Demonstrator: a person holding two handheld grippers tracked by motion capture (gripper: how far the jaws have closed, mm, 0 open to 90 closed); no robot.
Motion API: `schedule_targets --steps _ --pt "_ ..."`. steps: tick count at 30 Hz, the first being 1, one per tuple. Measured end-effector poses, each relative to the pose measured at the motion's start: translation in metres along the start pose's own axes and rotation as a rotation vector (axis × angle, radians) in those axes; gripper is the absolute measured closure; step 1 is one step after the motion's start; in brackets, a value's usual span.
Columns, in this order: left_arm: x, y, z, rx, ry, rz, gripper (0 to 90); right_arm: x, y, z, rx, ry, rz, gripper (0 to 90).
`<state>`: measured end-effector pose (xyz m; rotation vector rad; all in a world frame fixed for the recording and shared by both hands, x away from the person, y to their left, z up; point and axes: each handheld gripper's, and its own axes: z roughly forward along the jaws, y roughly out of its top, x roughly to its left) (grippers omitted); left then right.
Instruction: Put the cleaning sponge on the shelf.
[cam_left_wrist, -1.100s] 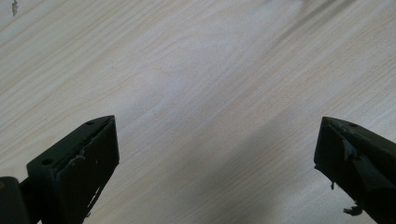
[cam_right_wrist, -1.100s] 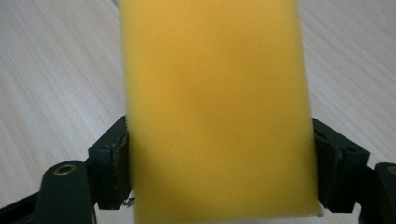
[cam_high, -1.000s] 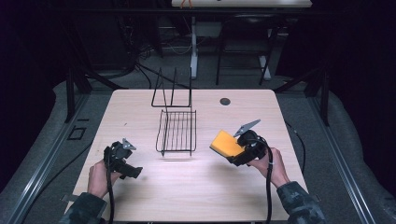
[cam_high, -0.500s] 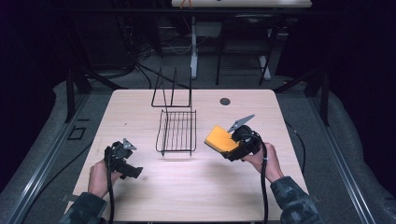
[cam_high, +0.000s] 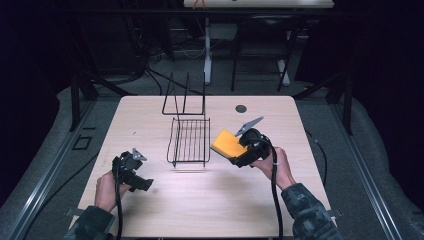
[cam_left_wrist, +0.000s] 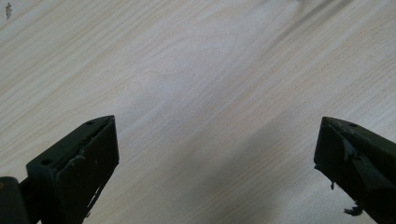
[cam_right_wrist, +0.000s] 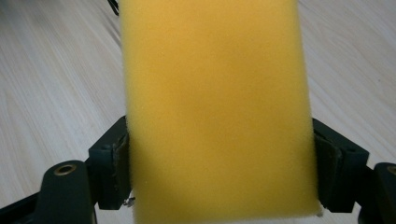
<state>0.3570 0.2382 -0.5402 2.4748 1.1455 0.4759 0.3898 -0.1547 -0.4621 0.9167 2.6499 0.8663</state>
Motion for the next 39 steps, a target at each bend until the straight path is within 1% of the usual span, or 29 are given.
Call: schedule_targets --steps 3,5,6,8,11,12,13,14,16,17,22,24,25,26,27,28,30,33,34,36,39 --pt "0.000 0.000 0.000 0.000 -0.002 -0.002 0.1 0.004 0.011 0.003 -0.007 0.007 -0.012 21.8" --pt "0.000 0.000 0.000 0.000 -0.002 -0.002 0.1 0.004 0.013 0.004 -0.006 0.011 -0.013 21.8" --pt "0.001 0.000 0.001 0.003 -0.004 -0.001 0.1 0.007 0.019 0.007 -0.008 0.016 -0.018 21.8" --pt "0.001 0.000 0.001 0.004 -0.005 0.001 0.1 0.007 0.020 0.008 -0.007 0.019 -0.020 21.8" --pt "0.001 0.000 0.001 0.003 -0.004 0.002 0.1 0.010 0.028 0.012 -0.010 0.025 -0.028 21.8" --pt "0.001 0.000 0.001 0.001 -0.004 -0.001 0.1 0.013 0.033 0.014 -0.013 0.018 -0.035 21.8" --pt "0.001 0.000 0.001 0.000 -0.004 -0.001 0.1 0.013 0.033 0.014 -0.013 0.018 -0.035 21.8" --pt "0.001 0.000 0.001 0.001 -0.002 -0.002 0.1 0.015 0.037 0.017 -0.015 0.026 -0.036 21.9" --pt "0.001 0.000 0.000 0.001 -0.001 -0.001 0.1 0.016 0.038 0.018 -0.011 0.028 -0.033 21.8" --pt "0.000 0.000 0.000 0.000 -0.002 0.000 0.1 0.018 0.041 0.022 -0.016 0.032 -0.031 21.9" --pt "0.001 0.000 0.001 0.003 -0.004 -0.001 0.1 0.021 0.046 0.029 -0.018 0.044 -0.033 22.0" --pt "0.001 0.000 0.001 0.003 -0.007 0.000 0.1 0.024 0.049 0.038 -0.013 0.049 -0.049 22.0" --pt "0.001 0.000 0.001 0.003 -0.007 0.000 0.1 0.024 0.049 0.038 -0.013 0.049 -0.049 22.0" --pt "0.001 0.000 0.001 0.002 -0.007 0.001 0.1 0.025 0.050 0.040 -0.012 0.050 -0.047 22.0" --pt "0.001 0.000 0.001 0.007 -0.010 0.001 0.1 0.026 0.051 0.046 -0.017 0.050 -0.051 22.0" --pt "0.001 0.000 0.001 0.007 -0.010 0.001 0.1 0.026 0.051 0.046 -0.017 0.050 -0.051 22.0" --pt "0.001 0.000 0.001 0.012 -0.017 0.001 0.1 0.028 0.052 0.053 -0.025 0.059 -0.041 22.0" --pt "0.001 0.000 0.001 0.009 -0.017 0.002 0.2 0.031 0.055 0.059 -0.033 0.051 -0.040 22.0" --pt "0.001 0.000 0.001 0.009 -0.017 0.002 0.1 0.031 0.055 0.059 -0.033 0.051 -0.040 22.0" --pt "0.001 0.000 0.001 0.007 -0.016 0.002 0.2 0.030 0.058 0.065 -0.038 0.051 -0.036 22.0" --pt "0.001 0.000 0.001 0.007 -0.019 0.002 0.1 0.030 0.060 0.070 -0.044 0.053 -0.028 22.0"
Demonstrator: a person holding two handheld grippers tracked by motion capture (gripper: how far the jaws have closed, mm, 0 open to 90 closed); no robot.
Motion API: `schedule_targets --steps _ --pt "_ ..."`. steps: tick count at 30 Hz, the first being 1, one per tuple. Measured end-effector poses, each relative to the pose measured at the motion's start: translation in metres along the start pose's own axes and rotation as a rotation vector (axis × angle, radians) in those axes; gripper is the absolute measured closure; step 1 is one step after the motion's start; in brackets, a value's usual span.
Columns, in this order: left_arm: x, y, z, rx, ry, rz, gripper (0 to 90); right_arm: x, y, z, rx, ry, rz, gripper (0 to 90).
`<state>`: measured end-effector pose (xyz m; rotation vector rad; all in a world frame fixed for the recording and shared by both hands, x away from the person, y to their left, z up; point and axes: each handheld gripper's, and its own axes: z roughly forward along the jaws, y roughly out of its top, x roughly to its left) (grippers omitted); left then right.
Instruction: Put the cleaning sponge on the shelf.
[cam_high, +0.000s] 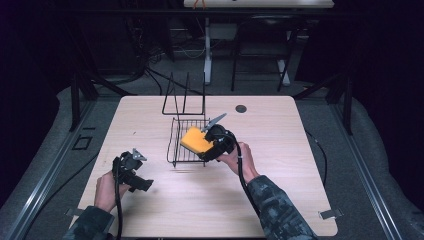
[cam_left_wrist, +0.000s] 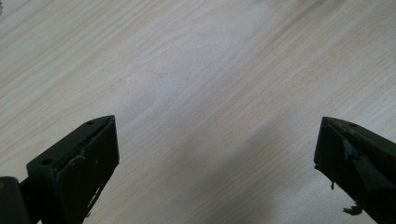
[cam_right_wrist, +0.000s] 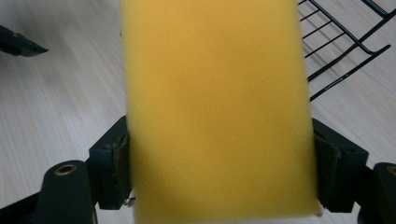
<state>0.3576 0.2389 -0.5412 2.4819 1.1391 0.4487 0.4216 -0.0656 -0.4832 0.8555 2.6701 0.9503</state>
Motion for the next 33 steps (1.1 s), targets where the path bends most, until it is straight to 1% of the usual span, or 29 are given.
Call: schedule_targets --steps 3,4,8,9,12,13,14,15,20,21,22,28,31,32,33 --pt "0.000 0.000 0.000 0.002 -0.003 0.005 0.2 0.000 0.002 0.006 -0.003 -0.006 0.003 22.0" --pt "0.000 0.000 0.001 0.005 -0.004 0.004 0.1 0.000 0.003 0.012 0.001 -0.016 -0.002 22.0" --pt "0.000 0.000 0.001 0.005 -0.006 0.005 0.1 -0.001 0.005 0.019 0.010 -0.032 -0.002 22.0" --pt "0.000 0.000 0.001 0.003 -0.009 0.003 0.2 -0.003 0.007 0.023 0.007 -0.028 -0.003 22.0" --pt "0.000 0.000 0.000 0.003 -0.009 0.004 0.1 -0.004 0.007 0.027 0.008 -0.029 -0.007 22.0" --pt "0.000 0.000 0.001 0.003 -0.010 0.002 0.1 -0.004 0.008 0.031 0.012 -0.024 -0.009 22.1" --pt "0.000 0.000 0.001 0.003 -0.010 0.002 0.1 -0.004 0.008 0.031 0.012 -0.024 -0.009 22.1" --pt "0.000 0.000 0.001 0.003 -0.010 0.003 0.2 -0.004 0.007 0.035 0.013 -0.029 -0.006 22.1" --pt "0.000 0.000 0.001 0.003 -0.008 0.005 0.2 -0.004 0.009 0.040 0.010 -0.027 -0.022 22.0" --pt "0.000 0.000 0.001 0.004 -0.011 0.005 0.2 -0.003 0.009 0.040 0.017 -0.029 -0.020 22.0" --pt "0.000 0.000 0.001 0.002 -0.009 0.005 0.2 -0.004 0.009 0.042 0.019 -0.037 -0.033 22.0" --pt "0.000 0.000 0.001 0.004 -0.010 0.005 0.2 -0.005 0.010 0.049 0.027 -0.030 -0.026 22.0" --pt "0.000 0.001 0.001 0.007 -0.013 0.008 0.2 -0.003 0.012 0.052 0.040 -0.038 -0.043 22.0" --pt "0.000 0.001 0.001 0.007 -0.014 0.008 0.2 -0.003 0.013 0.054 0.041 -0.044 -0.056 22.0" --pt "-0.001 0.001 0.001 0.007 -0.015 0.008 0.2 -0.002 0.013 0.055 0.044 -0.039 -0.053 22.0"
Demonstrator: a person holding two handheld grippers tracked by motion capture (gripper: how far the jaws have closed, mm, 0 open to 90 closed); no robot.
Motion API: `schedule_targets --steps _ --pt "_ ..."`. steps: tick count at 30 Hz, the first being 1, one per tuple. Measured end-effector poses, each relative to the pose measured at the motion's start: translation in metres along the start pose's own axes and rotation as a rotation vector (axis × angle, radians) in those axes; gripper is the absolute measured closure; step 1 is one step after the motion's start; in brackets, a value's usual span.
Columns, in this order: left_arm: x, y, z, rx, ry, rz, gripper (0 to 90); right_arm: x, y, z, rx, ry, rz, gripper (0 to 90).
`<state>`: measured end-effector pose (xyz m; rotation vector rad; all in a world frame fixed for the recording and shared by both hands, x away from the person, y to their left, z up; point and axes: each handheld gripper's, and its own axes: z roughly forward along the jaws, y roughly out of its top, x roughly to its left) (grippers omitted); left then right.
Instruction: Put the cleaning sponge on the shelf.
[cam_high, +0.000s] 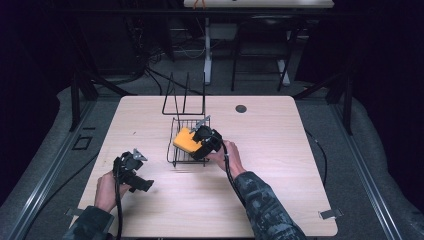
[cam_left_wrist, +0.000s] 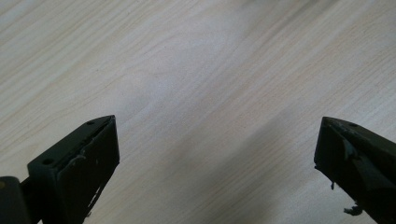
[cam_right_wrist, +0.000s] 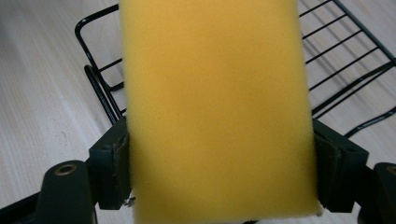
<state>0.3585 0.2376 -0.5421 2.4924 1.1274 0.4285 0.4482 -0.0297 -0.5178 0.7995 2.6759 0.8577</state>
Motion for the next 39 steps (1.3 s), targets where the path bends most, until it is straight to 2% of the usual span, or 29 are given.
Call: schedule_targets --steps 4,10,18,20,23,31,39 --pt "0.000 0.000 -0.001 0.000 0.001 0.002 0.3 0.000 0.000 0.005 0.002 0.002 0.013 21.9" --pt "-0.001 0.000 -0.001 0.003 0.002 0.006 0.3 0.000 0.000 0.006 0.019 -0.009 0.002 21.9" --pt "-0.001 0.000 0.000 0.004 0.002 0.004 0.3 0.000 -0.001 0.008 0.015 0.001 0.001 20.1" --pt "-0.001 0.000 -0.001 0.005 0.001 0.007 0.3 0.000 -0.001 0.008 0.025 0.017 0.002 15.7" --pt "-0.001 0.000 0.000 0.006 0.004 0.007 0.3 0.000 -0.001 0.009 0.031 0.020 -0.001 16.0" --pt "-0.001 0.000 -0.001 0.007 0.001 0.007 0.3 0.000 -0.002 0.007 0.023 0.031 0.014 14.1" --pt "-0.002 0.000 0.000 0.010 0.006 0.009 0.3 0.000 -0.008 -0.004 0.000 0.043 0.013 13.7"
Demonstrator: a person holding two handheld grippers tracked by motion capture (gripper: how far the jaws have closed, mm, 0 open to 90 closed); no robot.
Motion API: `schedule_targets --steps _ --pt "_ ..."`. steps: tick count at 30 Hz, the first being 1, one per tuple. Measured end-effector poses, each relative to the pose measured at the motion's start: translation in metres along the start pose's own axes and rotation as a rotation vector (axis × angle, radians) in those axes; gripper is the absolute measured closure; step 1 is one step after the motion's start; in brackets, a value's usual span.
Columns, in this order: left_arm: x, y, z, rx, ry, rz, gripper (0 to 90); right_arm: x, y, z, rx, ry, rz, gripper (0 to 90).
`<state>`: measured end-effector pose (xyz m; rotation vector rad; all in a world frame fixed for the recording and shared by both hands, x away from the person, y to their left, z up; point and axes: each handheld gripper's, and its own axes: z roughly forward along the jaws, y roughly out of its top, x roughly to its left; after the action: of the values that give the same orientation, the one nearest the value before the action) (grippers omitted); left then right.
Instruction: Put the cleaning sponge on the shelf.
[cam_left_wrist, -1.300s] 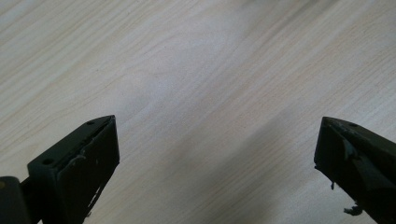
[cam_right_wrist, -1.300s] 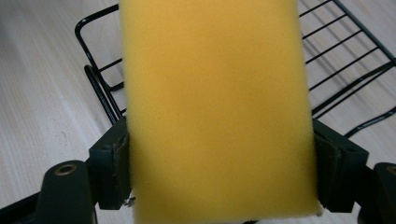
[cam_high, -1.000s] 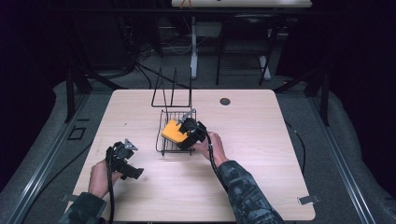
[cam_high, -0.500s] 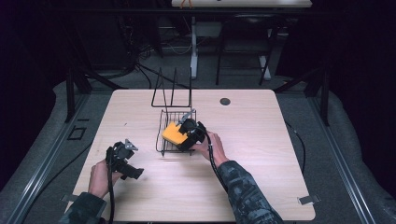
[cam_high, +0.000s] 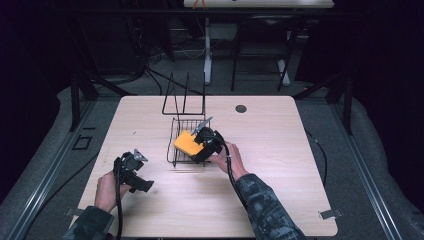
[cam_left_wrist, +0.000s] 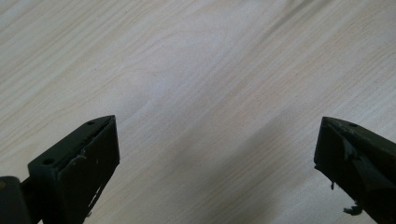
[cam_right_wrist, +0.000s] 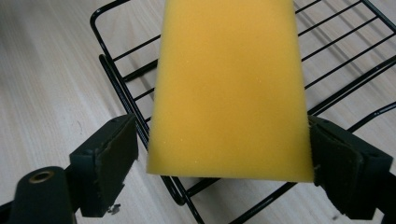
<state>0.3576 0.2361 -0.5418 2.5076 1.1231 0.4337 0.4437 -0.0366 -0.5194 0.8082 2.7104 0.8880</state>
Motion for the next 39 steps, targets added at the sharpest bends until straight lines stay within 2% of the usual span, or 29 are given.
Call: schedule_targets --steps 5,16,22,23,27,35,39 --pt "-0.001 0.000 0.000 0.004 0.000 0.002 0.3 -0.002 -0.002 -0.004 -0.013 -0.009 0.008 21.4" --pt "-0.001 0.000 0.000 0.002 -0.004 0.007 0.3 -0.003 -0.001 -0.001 -0.026 0.003 -0.001 22.5" --pt "0.000 0.000 0.000 0.001 -0.003 0.007 0.3 -0.004 -0.002 -0.002 -0.041 0.026 0.015 16.9" --pt "0.000 0.000 0.000 0.002 -0.003 0.007 0.3 -0.003 -0.002 -0.006 -0.057 0.028 0.020 13.9" --pt "-0.001 0.000 0.000 -0.001 -0.004 0.008 0.3 -0.003 -0.002 -0.011 -0.058 0.037 0.032 10.7" --pt "-0.001 0.000 0.000 0.000 -0.006 0.008 0.3 0.002 -0.002 -0.024 -0.060 0.020 0.035 6.2" --pt "-0.001 0.000 0.000 -0.001 -0.005 0.010 0.3 0.003 -0.006 -0.037 -0.059 0.010 0.031 4.7"
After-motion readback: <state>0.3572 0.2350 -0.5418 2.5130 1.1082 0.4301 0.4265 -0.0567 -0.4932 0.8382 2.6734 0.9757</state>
